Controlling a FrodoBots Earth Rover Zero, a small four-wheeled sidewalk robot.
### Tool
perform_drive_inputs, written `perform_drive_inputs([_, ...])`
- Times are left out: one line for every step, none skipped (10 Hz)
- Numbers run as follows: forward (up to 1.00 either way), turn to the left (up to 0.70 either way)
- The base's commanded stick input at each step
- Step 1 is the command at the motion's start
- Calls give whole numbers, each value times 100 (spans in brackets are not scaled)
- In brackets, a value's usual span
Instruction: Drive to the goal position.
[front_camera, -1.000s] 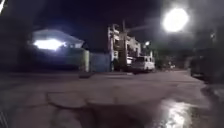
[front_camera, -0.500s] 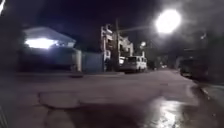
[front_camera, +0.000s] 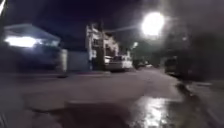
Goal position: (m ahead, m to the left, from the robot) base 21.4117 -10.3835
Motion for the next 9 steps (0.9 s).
perform_drive_inputs([0,-70])
perform_drive_inputs([0,-70])
perform_drive_inputs([0,-70])
perform_drive_inputs([0,-70])
perform_drive_inputs([0,-70])
perform_drive_inputs([0,-57])
perform_drive_inputs([0,0])
perform_drive_inputs([0,0])
perform_drive_inputs([0,0])
